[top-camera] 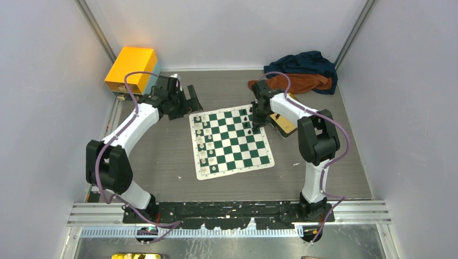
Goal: Set up the chess pieces on the board
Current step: Place the chess piece on the chessboard.
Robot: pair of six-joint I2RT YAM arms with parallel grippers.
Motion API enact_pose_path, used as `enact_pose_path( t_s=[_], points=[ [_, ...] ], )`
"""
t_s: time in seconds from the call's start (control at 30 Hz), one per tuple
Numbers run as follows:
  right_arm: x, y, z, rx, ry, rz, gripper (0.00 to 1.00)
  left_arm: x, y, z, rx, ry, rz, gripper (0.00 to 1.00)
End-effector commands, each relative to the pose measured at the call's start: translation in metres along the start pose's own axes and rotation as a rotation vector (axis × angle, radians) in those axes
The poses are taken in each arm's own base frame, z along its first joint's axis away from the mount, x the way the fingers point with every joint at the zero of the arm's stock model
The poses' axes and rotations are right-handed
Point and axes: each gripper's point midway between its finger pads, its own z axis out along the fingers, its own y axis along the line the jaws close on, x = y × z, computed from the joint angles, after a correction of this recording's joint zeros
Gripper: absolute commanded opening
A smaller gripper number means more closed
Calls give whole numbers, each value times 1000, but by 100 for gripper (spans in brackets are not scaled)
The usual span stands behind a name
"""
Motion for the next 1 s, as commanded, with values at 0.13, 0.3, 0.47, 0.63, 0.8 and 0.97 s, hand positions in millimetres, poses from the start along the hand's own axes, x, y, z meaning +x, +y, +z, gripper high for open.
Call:
enact_pose_path(
  t_s=[0.13, 0.3, 0.47, 0.63, 0.8, 0.97],
  points=[
    [-11, 6, -4, -30, -24, 12, 22, -22, -19, -6, 54, -61, 18, 100],
    [-9, 4, -3, -26, -21, 13, 24, -22, -19, -5, 54, -59, 19, 100],
    [-8, 2, -1, -19, -20, 14, 24, -21, -18, -4, 52, -58, 17, 100],
    [-8, 1, -1, -16, -19, 15, 25, -21, -18, -5, 52, -58, 18, 100],
    [-9, 0, -2, -13, -22, 15, 25, -22, -18, -4, 52, -57, 18, 100],
    [-8, 0, -2, -12, -20, 15, 25, -21, -19, -4, 53, -56, 16, 100]
  ],
)
